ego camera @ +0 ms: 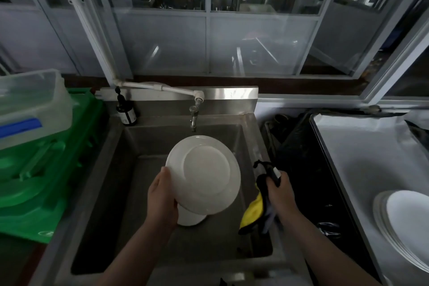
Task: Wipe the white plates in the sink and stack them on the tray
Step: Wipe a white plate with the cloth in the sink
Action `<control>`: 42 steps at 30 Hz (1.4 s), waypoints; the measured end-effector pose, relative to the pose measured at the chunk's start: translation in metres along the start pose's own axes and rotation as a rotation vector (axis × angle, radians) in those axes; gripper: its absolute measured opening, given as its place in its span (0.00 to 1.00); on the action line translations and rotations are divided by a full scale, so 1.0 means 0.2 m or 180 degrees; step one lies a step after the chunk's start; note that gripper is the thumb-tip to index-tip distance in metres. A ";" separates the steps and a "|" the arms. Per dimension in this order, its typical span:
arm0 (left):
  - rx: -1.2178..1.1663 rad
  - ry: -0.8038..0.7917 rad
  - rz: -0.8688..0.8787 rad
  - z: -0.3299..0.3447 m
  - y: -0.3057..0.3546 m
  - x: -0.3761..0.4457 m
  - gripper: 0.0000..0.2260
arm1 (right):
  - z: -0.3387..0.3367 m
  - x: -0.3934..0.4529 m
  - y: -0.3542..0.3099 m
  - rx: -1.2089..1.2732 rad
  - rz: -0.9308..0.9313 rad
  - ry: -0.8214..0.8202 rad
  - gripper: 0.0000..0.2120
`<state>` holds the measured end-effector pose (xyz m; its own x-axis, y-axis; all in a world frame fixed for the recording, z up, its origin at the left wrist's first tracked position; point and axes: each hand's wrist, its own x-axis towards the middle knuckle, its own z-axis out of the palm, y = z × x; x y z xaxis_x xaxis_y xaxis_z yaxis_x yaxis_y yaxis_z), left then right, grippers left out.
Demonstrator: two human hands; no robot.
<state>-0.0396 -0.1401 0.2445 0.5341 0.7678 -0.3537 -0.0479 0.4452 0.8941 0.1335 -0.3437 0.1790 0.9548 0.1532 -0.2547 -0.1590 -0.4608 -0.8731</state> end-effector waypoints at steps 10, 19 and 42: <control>0.0075 -0.0016 -0.0037 0.06 -0.11 -0.05 0.17 | -0.25 0.18 0.21 -0.0326 0.0463 -0.0058 0.19; 0.0015 -0.0053 -0.0154 0.12 -0.18 -0.10 0.17 | -0.36 0.17 0.26 -0.0954 0.0385 -0.0085 0.23; 0.0487 -0.0311 -0.0034 0.18 -0.18 -0.16 0.18 | -0.07 -0.03 -0.19 0.0843 0.0878 -0.1230 0.27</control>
<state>-0.0239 -0.1965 0.2339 0.6138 0.7117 -0.3417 0.0832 0.3721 0.9245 0.1364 -0.3390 0.2187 0.7147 0.3910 -0.5799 -0.4961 -0.3011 -0.8144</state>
